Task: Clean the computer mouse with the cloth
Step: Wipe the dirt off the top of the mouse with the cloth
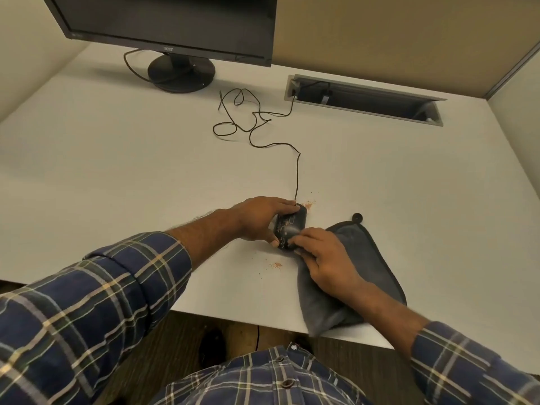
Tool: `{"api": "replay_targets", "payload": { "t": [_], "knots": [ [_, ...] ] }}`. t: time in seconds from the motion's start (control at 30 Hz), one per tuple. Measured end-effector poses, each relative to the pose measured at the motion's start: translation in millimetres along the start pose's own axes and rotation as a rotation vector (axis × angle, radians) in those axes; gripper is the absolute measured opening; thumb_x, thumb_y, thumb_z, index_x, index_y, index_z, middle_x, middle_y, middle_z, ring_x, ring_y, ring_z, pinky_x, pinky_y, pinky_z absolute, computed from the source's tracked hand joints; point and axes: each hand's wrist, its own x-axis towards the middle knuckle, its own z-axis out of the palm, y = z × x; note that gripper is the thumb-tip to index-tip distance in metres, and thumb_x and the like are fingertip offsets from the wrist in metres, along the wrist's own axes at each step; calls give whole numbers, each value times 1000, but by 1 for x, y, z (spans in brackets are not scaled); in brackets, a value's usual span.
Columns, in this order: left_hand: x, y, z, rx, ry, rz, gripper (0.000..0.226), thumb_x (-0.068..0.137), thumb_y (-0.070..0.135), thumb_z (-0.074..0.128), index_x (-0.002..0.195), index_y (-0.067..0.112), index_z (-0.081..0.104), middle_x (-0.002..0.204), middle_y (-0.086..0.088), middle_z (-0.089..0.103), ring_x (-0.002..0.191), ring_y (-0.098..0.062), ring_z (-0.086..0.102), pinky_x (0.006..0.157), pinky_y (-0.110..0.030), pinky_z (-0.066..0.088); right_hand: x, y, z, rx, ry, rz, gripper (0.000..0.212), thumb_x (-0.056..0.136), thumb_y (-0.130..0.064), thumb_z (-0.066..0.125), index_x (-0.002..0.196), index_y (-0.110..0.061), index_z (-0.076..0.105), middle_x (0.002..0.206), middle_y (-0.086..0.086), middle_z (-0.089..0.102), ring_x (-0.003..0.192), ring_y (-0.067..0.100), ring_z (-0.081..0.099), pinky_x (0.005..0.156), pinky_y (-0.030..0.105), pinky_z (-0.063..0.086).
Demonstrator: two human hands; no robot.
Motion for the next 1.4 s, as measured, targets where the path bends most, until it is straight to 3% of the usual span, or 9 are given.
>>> {"api": "replay_targets", "payload": {
  "t": [0.07, 0.23, 0.67, 0.83, 0.9, 1.03, 1.13, 1.27, 1.4],
  "knots": [
    [0, 1, -1, 5, 2, 4, 97, 68, 23, 85, 150, 27, 33, 157, 8, 31, 143, -13, 31, 115, -36, 29, 0, 3, -7, 35, -71, -35, 21, 89, -11, 61, 106, -9, 72, 105, 3, 68, 95, 17, 60, 87, 29, 46],
    [-2, 4, -2, -13, 18, 0, 96, 67, 20, 84, 149, 28, 35, 156, 9, 33, 141, -14, 33, 114, -37, 29, 25, 11, -11, 165, 292, 270, 18, 89, -1, 62, 103, -8, 71, 100, 2, 67, 97, 13, 61, 92, 31, 48],
    [-2, 3, -2, 28, 0, 4, 98, 70, 25, 84, 151, 27, 31, 158, 7, 30, 143, -14, 30, 115, -36, 29, -11, -8, 17, -136, 35, -77, 21, 85, -6, 66, 106, -5, 71, 100, 8, 68, 89, 23, 62, 83, 33, 49],
    [-4, 4, -4, -16, 7, 6, 95, 69, 21, 84, 149, 31, 34, 155, 10, 34, 140, -14, 35, 113, -36, 31, 28, -12, 10, -17, 284, 148, 20, 91, -7, 57, 107, -6, 69, 104, 8, 66, 95, 21, 59, 91, 31, 46],
    [-4, 5, -5, -27, 3, 20, 94, 68, 20, 84, 147, 34, 37, 153, 12, 37, 137, -14, 38, 111, -36, 34, 38, -17, 16, -79, 263, 171, 18, 90, -4, 59, 104, -5, 70, 103, 10, 67, 95, 24, 59, 90, 29, 42],
    [-3, 5, -5, 67, -6, 18, 97, 71, 29, 84, 151, 29, 30, 157, 9, 32, 141, -14, 32, 113, -34, 31, 24, -23, 24, -181, 148, 104, 19, 83, 2, 62, 100, -3, 69, 96, 11, 66, 86, 28, 59, 77, 39, 47],
    [-2, 5, -4, 109, -5, 11, 97, 72, 33, 83, 152, 27, 29, 158, 9, 29, 143, -14, 29, 113, -33, 29, 10, -25, 26, -155, 130, 103, 18, 87, -4, 61, 103, -5, 69, 99, 9, 65, 89, 26, 58, 80, 39, 48],
    [-2, 4, -4, 117, -15, 7, 96, 73, 30, 82, 152, 27, 28, 159, 9, 26, 143, -15, 28, 115, -36, 28, -7, -31, 30, -170, -19, 98, 17, 90, -10, 60, 103, -10, 71, 96, 4, 63, 86, 21, 55, 78, 40, 47],
    [-4, 3, -4, 81, 5, 21, 96, 72, 29, 82, 152, 26, 29, 158, 9, 28, 143, -15, 29, 114, -35, 28, 6, -26, 15, -44, 201, 146, 20, 91, -14, 56, 105, -10, 69, 98, 2, 61, 89, 15, 53, 81, 27, 43]
  ]
}}
